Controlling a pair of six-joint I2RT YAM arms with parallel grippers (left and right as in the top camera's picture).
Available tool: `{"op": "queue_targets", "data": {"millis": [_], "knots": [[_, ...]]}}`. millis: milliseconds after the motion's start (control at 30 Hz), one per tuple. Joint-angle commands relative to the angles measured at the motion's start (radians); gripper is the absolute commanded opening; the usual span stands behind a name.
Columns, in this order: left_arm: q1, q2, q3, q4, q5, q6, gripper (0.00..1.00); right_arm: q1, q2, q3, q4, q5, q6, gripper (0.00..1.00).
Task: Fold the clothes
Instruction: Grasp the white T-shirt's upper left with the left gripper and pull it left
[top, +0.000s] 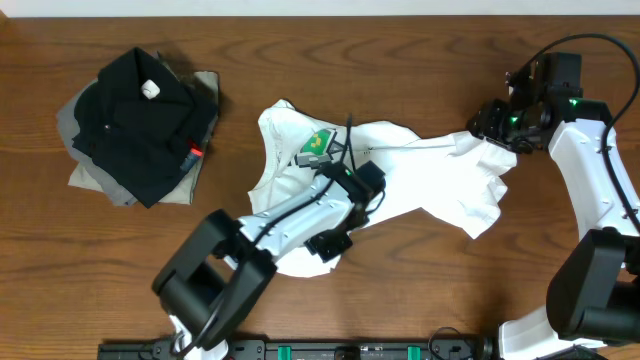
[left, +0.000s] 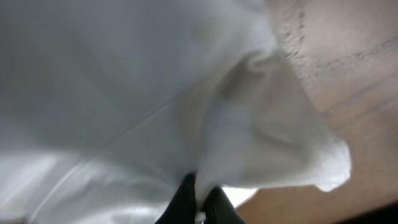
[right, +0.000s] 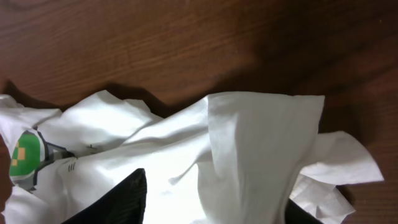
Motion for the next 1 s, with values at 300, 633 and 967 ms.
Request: {"op": "queue_targets", "data": {"millis": [300,633,967], "knots": [[0.305,-0.268,0.060,-0.041,-0.056,-0.134,0.07,0.006,-0.001,0.002,0.002,-0.003,-0.003,0.43],[0.375,-0.233,0.053,-0.025,-0.061,-0.116,0.06,0.005,-0.001,-0.002,-0.045,0.035,-0.003,0.48],[0.401,-0.233,0.053,-0.029,-0.102,-0.161,0.06,0.006,0.002,-0.127,0.012,0.021,-0.038,0.58]]}}
